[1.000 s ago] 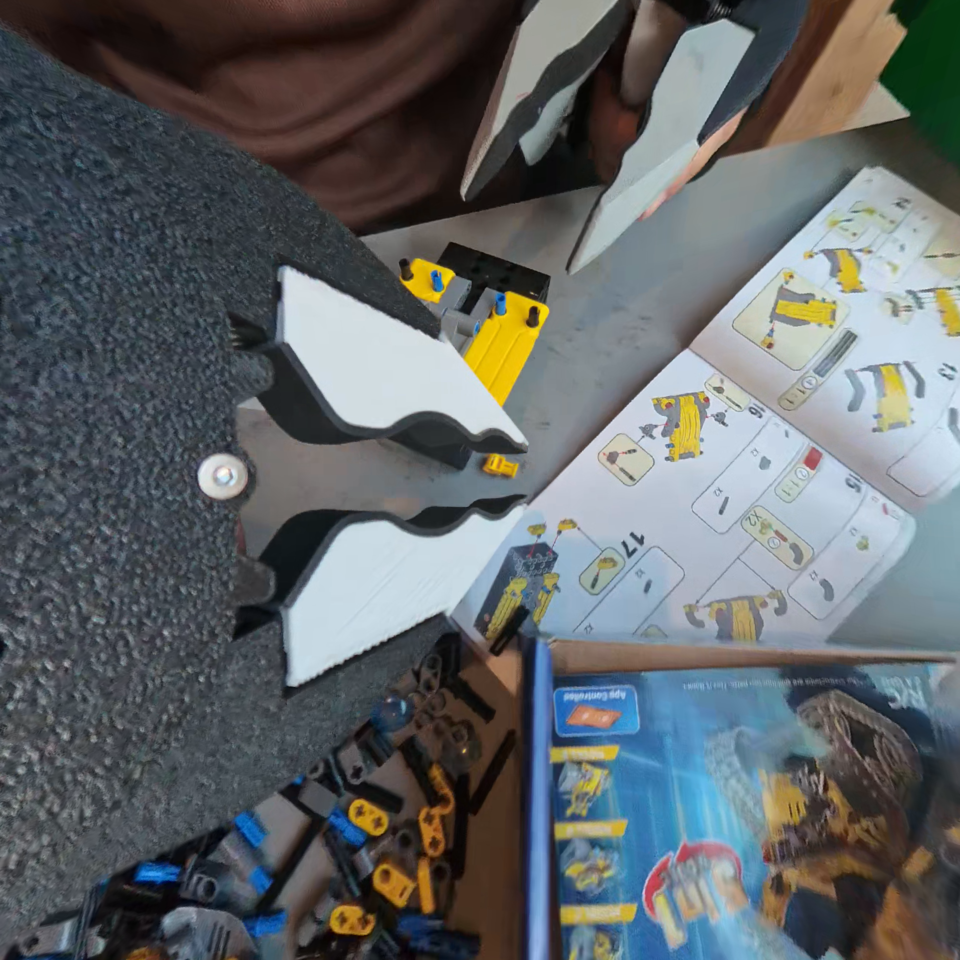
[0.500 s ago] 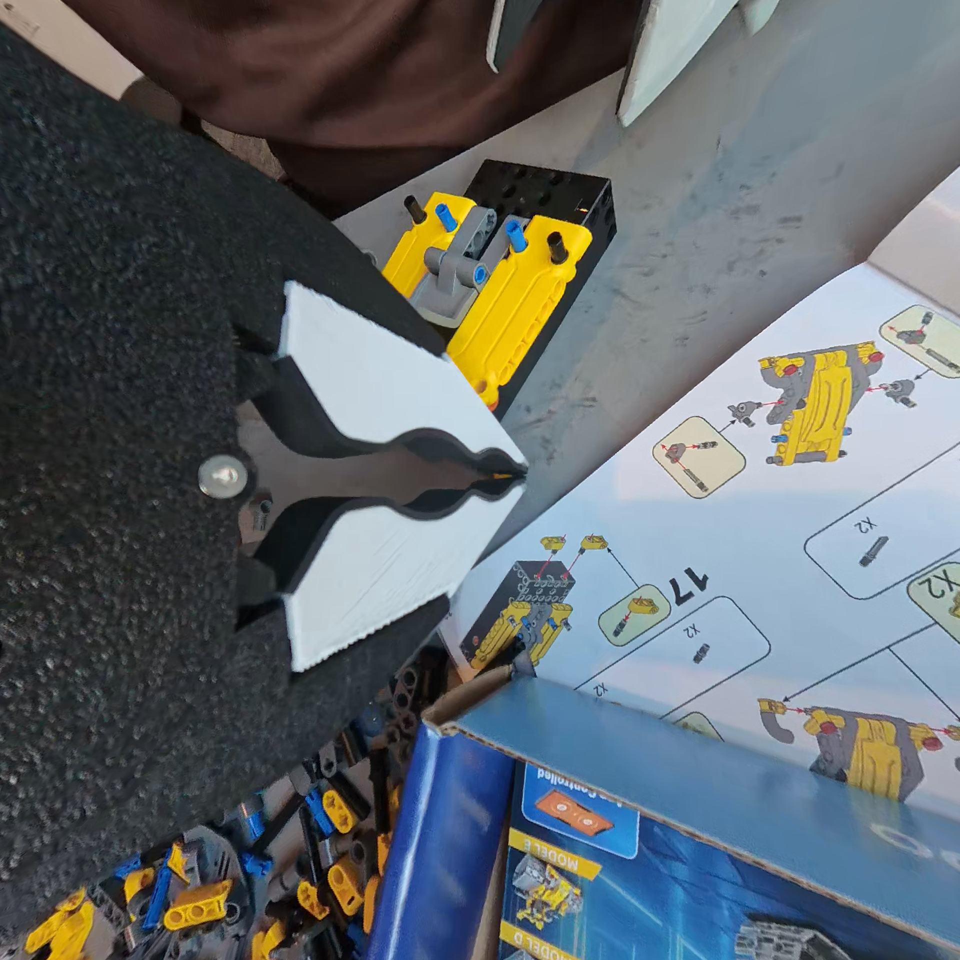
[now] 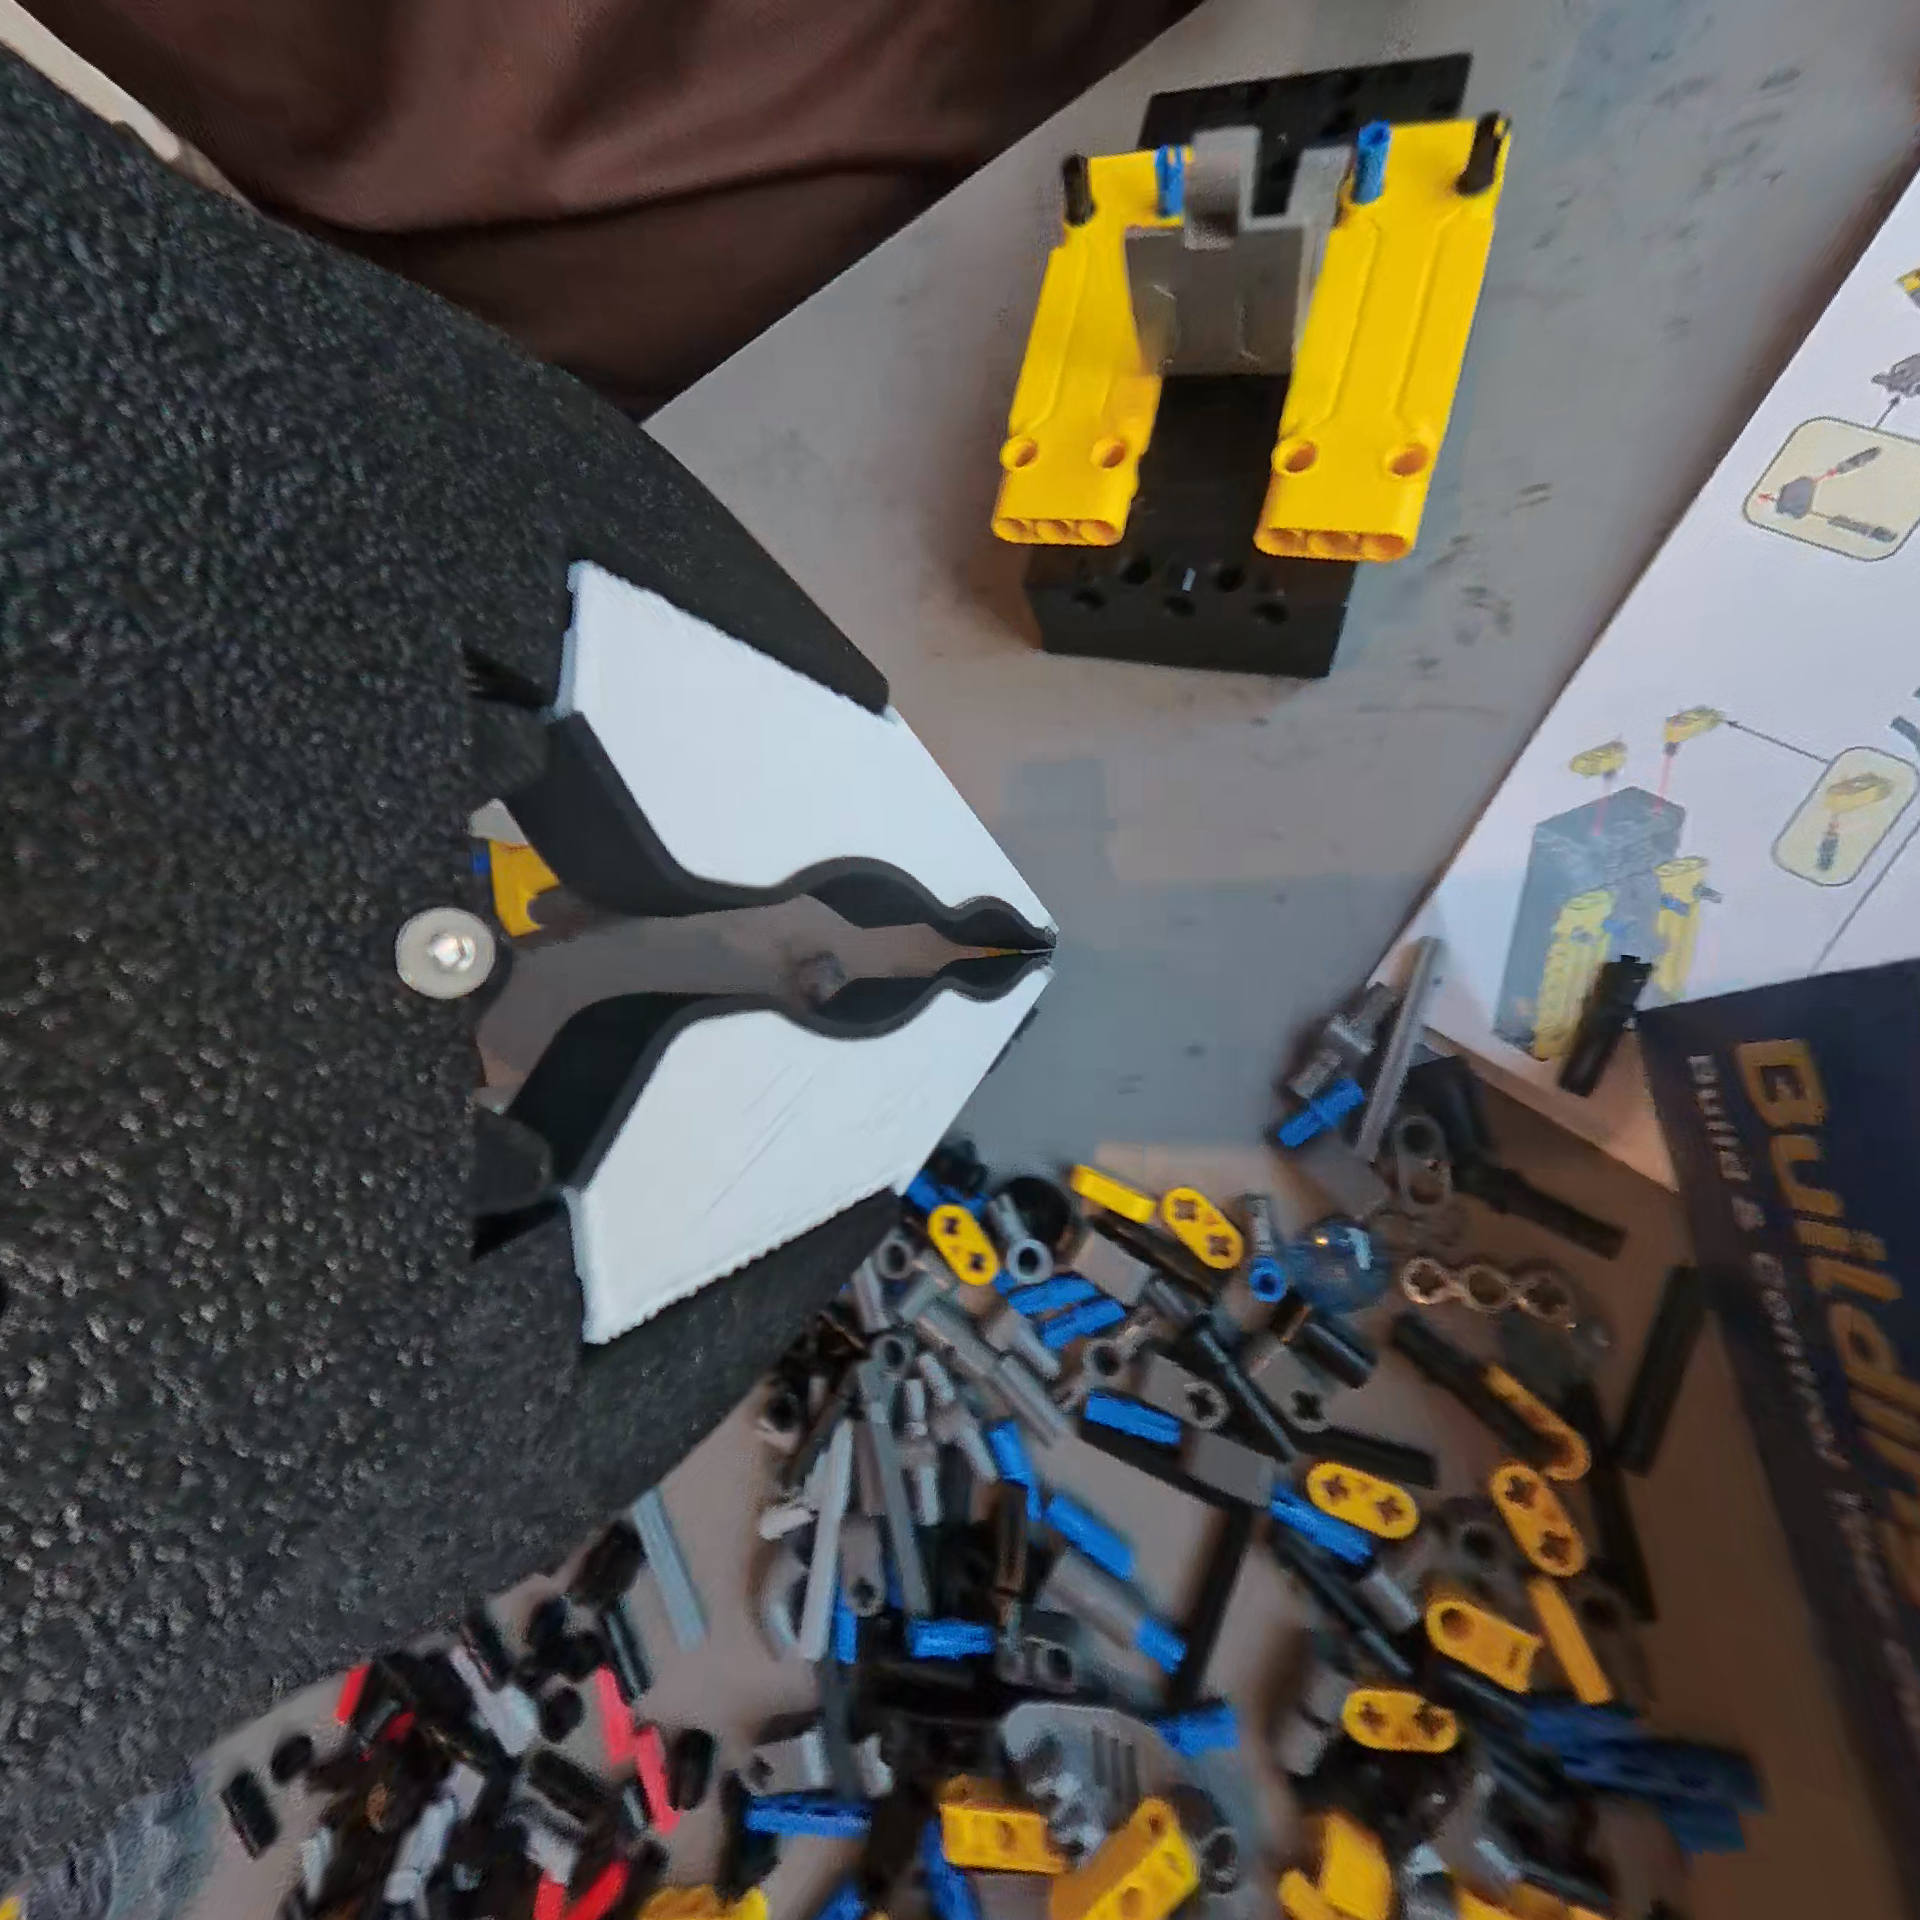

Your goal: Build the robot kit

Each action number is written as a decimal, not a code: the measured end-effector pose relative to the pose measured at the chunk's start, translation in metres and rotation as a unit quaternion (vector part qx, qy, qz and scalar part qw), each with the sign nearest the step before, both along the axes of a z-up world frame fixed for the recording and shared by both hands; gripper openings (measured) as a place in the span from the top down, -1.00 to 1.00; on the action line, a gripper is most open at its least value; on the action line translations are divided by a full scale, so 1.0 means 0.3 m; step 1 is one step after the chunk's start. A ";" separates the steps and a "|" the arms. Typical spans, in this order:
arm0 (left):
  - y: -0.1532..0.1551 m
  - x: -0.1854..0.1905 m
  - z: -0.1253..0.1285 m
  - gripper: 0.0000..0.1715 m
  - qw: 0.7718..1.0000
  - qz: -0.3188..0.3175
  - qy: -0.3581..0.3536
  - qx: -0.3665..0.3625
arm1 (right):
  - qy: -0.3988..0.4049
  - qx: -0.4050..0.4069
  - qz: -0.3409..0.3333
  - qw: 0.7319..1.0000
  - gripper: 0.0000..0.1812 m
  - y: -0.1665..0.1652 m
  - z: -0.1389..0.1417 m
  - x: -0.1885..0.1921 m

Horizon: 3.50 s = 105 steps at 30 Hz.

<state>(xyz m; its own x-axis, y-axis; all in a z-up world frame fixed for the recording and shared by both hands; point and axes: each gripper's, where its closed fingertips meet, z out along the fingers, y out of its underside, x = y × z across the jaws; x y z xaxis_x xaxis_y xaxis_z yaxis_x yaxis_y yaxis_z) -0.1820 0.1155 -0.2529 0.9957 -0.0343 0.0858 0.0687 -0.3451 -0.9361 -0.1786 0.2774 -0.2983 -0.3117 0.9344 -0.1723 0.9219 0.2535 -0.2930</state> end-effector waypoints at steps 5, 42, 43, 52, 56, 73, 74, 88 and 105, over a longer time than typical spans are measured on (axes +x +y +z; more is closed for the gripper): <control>0.003 -0.002 -0.002 0.49 1.000 0.002 -0.003 -0.003 | 0.034 0.022 -0.044 0.998 0.98 0.055 0.018 0.119; -0.004 0.015 0.016 0.54 0.998 0.011 0.063 0.030 | 0.230 0.029 -0.171 0.958 0.83 0.166 0.082 0.269; -0.005 0.015 0.017 0.54 0.997 0.010 0.063 0.032 | 0.229 0.037 -0.172 0.957 0.83 0.174 0.076 0.271; -0.007 0.018 0.021 0.56 0.998 0.004 0.057 0.037 | 0.247 0.038 -0.179 0.952 0.86 0.193 0.070 0.251; -0.007 0.016 0.022 0.56 0.998 0.004 0.051 0.037 | 0.249 0.040 -0.175 0.952 0.86 0.196 0.079 0.242; -0.005 0.011 0.017 0.55 0.998 0.011 0.053 0.032 | 0.213 0.077 -0.156 0.961 0.92 0.195 0.042 0.271; -0.005 0.011 0.017 0.55 0.998 0.011 0.054 0.032 | 0.221 0.077 -0.162 0.959 0.92 0.202 0.057 0.277; -0.004 0.009 0.014 0.55 0.998 0.013 0.056 0.028 | 0.325 0.017 -0.271 0.906 0.94 0.304 0.188 0.400; 0.004 0.004 0.004 0.55 0.998 0.018 0.054 0.016 | 0.253 0.098 -0.068 0.960 1.00 0.324 0.173 0.277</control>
